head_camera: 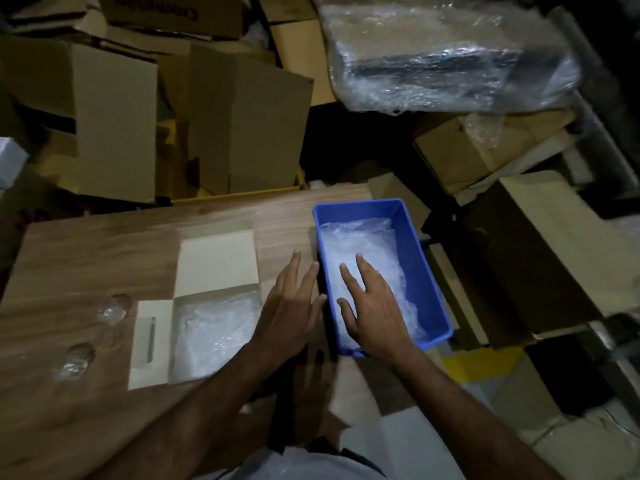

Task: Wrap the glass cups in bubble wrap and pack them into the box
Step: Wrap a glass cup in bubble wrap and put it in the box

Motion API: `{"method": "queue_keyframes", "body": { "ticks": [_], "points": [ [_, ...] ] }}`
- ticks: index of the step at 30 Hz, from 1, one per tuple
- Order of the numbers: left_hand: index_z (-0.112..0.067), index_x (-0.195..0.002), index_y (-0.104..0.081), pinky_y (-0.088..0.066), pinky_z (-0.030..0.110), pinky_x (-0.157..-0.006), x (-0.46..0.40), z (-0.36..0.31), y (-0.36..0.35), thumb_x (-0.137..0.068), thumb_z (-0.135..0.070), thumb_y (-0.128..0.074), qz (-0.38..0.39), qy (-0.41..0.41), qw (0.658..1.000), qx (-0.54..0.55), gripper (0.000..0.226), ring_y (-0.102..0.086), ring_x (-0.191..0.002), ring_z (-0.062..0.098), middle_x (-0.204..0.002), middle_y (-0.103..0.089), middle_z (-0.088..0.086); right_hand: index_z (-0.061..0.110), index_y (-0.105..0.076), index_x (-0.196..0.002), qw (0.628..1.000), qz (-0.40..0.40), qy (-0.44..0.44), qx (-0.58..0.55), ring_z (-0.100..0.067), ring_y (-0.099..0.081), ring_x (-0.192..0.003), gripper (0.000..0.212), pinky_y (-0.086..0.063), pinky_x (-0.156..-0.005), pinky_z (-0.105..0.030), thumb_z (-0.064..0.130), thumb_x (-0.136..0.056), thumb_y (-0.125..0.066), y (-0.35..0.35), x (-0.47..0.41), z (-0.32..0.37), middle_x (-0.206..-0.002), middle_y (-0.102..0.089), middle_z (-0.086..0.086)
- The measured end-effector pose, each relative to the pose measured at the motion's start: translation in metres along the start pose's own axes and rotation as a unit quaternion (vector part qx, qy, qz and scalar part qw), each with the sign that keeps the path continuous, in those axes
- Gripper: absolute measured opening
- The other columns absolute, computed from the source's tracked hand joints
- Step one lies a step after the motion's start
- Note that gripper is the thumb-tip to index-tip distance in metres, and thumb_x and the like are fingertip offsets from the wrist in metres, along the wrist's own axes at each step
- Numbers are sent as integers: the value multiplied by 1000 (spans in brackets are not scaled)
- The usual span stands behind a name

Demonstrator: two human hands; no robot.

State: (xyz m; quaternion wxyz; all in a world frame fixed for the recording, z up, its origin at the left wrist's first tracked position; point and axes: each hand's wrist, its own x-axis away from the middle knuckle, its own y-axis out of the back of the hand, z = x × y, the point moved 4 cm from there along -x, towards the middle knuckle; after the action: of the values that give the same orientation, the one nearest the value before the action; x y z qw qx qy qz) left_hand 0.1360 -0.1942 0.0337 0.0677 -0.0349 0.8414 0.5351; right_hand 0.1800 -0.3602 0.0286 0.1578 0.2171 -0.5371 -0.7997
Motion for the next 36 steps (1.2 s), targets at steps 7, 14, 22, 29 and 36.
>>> {"method": "queue_keyframes", "body": {
  "ticks": [7, 14, 22, 29, 36],
  "points": [
    [-2, -151, -42, -39, 54, -114, -40, -28, -52, -98, -42, -42, 55, -10, 998, -33, 67, -30, -148, 45, -162, -22, 29, 17, -29, -158, 975, 203, -69, 62, -39, -23, -151, 76, -28, -120, -44, 36, -93, -64, -9, 14, -83, -166, -14, -23],
    [-10, -160, -20, -14, 52, -125, -46, -22, -68, -90, -17, -46, 105, 50, 993, -17, 75, 6, -155, 38, -167, 11, 21, 25, -39, -152, 948, 299, -36, 102, -33, -27, -150, 59, -39, -114, -41, 22, -97, -59, -32, -10, -103, -165, -21, -15],
    [-19, -162, -12, 1, 39, -124, -45, -21, -72, -94, -12, -51, 90, 55, 994, 4, 78, 16, -155, 29, -166, 23, 13, 29, -56, -143, 980, 192, -48, 16, -27, -34, -148, 40, -46, -108, -44, 24, -103, -50, -15, -11, -105, -161, -37, -6],
    [-26, -162, -7, 0, 39, -125, -42, -13, -59, -97, -22, -52, 134, 52, 988, 57, 79, 19, -154, 22, -165, 26, 3, 24, -61, -139, 996, 56, -39, -51, -30, -49, -139, 39, -49, -107, -49, 27, -101, -52, 12, -1, -101, -150, -53, -9],
    [-40, -160, -4, -4, 40, -124, -21, -15, -33, -84, -42, -69, 141, 15, 984, 107, 100, 20, -154, 11, -167, 22, -10, 22, -58, -142, 992, -43, -18, -115, -22, -50, -139, 40, -45, -108, -36, 25, -102, -57, 42, -6, -78, -147, -56, -5]
  ]
}}
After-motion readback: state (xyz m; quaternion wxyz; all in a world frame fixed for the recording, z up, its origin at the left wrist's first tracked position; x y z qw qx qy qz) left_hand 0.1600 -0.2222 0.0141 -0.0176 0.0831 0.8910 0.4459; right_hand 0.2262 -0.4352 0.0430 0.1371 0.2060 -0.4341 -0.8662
